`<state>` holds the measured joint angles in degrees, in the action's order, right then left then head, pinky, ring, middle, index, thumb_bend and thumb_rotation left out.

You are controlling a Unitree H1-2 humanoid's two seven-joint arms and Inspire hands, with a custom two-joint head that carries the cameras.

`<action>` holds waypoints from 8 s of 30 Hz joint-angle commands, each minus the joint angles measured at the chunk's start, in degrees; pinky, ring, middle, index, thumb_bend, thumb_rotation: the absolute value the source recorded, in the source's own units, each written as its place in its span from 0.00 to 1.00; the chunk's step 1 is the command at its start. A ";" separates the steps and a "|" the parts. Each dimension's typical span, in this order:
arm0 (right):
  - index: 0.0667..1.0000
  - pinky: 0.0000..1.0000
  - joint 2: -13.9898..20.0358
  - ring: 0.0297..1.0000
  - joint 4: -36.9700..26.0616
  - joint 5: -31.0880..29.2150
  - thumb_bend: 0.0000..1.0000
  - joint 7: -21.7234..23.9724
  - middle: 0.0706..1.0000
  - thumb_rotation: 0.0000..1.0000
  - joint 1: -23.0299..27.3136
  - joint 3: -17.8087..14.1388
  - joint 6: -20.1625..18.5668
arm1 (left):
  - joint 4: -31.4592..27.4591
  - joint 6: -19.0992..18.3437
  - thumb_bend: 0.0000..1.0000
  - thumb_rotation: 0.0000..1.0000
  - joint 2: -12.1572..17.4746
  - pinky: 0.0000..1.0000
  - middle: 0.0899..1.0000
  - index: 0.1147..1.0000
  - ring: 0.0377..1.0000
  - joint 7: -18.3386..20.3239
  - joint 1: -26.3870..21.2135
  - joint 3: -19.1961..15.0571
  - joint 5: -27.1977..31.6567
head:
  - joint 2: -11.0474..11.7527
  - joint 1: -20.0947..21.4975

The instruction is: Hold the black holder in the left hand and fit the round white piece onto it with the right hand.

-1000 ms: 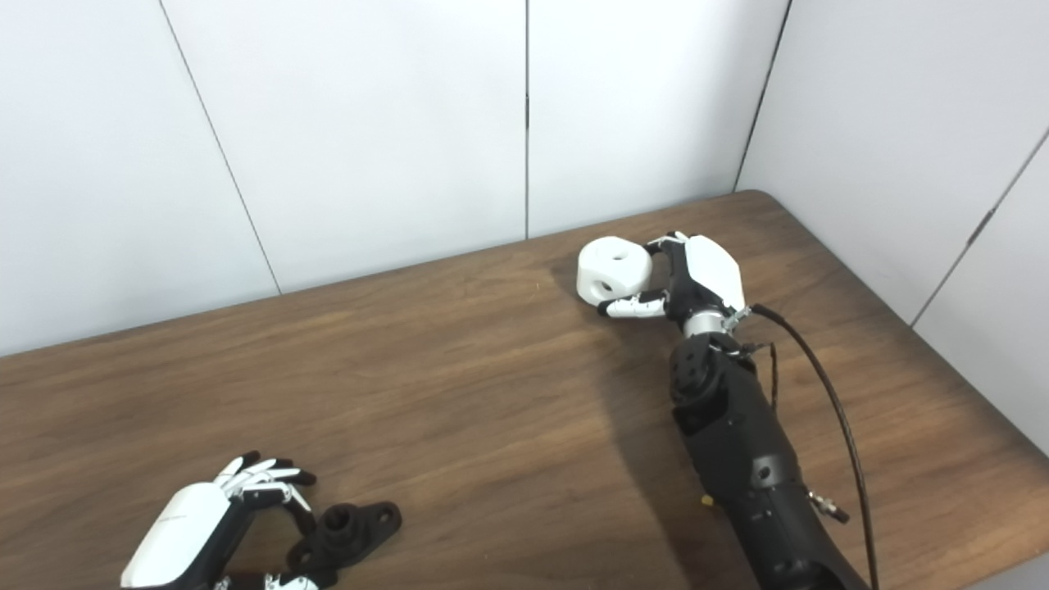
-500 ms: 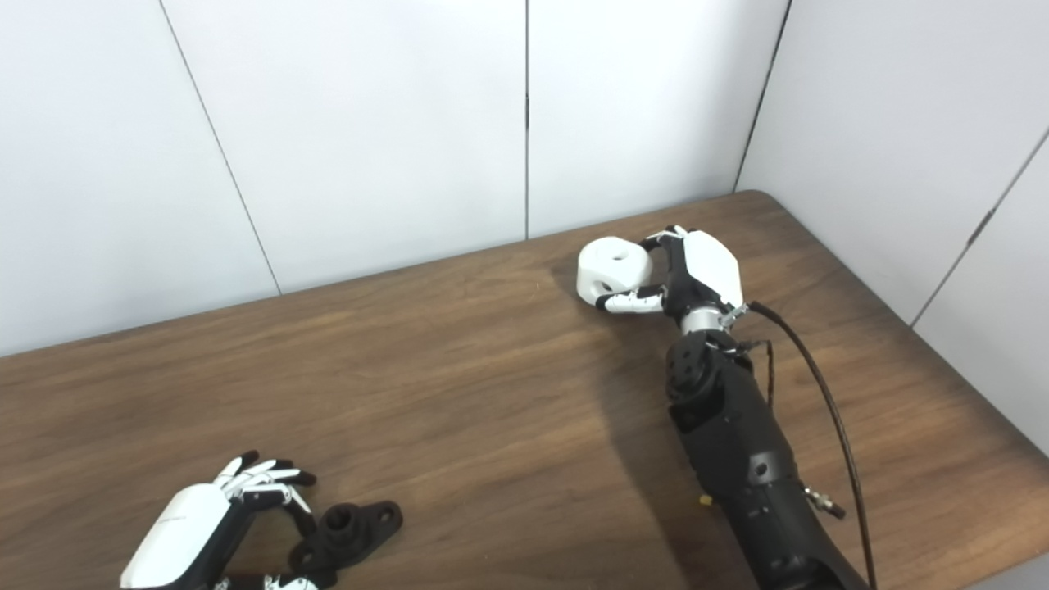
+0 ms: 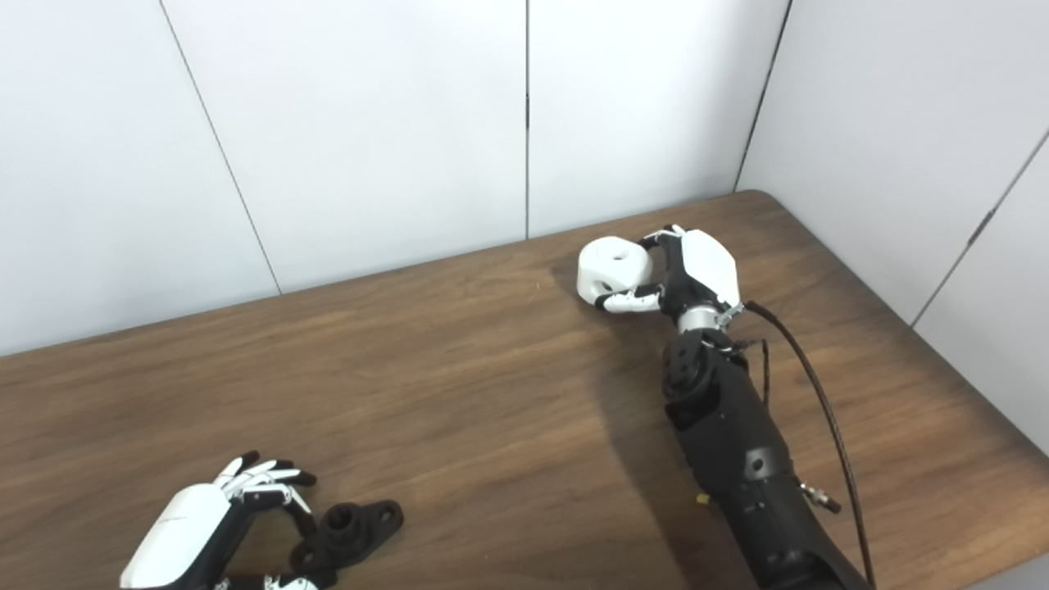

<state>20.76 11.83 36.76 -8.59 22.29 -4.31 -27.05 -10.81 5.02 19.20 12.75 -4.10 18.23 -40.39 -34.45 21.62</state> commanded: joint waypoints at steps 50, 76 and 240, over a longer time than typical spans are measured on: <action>0.45 0.94 1.07 0.90 -25.49 -2.77 0.52 12.24 0.83 0.14 -5.74 3.50 0.18 | -0.38 -1.40 0.52 0.05 0.43 0.98 0.75 0.42 0.86 2.49 0.18 2.67 -3.23 | -0.82 -5.43; 0.45 0.91 -4.54 0.89 -44.49 -8.37 0.52 24.86 0.82 0.15 -13.21 9.89 0.90 | -1.23 -6.83 0.52 0.05 -3.30 1.00 0.78 0.42 0.90 2.27 0.85 6.41 -7.32 | -4.30 -17.07; 0.81 0.92 -1.39 1.00 -45.96 -12.77 1.00 31.84 0.98 0.38 -19.30 13.27 0.29 | -1.06 -8.87 0.52 0.05 -4.23 1.00 0.77 0.42 0.90 1.86 -1.30 6.65 -7.70 | -9.52 -19.52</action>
<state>18.87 -31.84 24.84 23.28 2.46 9.93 -26.69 -12.77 -3.80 14.20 12.39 -5.12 24.44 -47.82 -43.95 2.11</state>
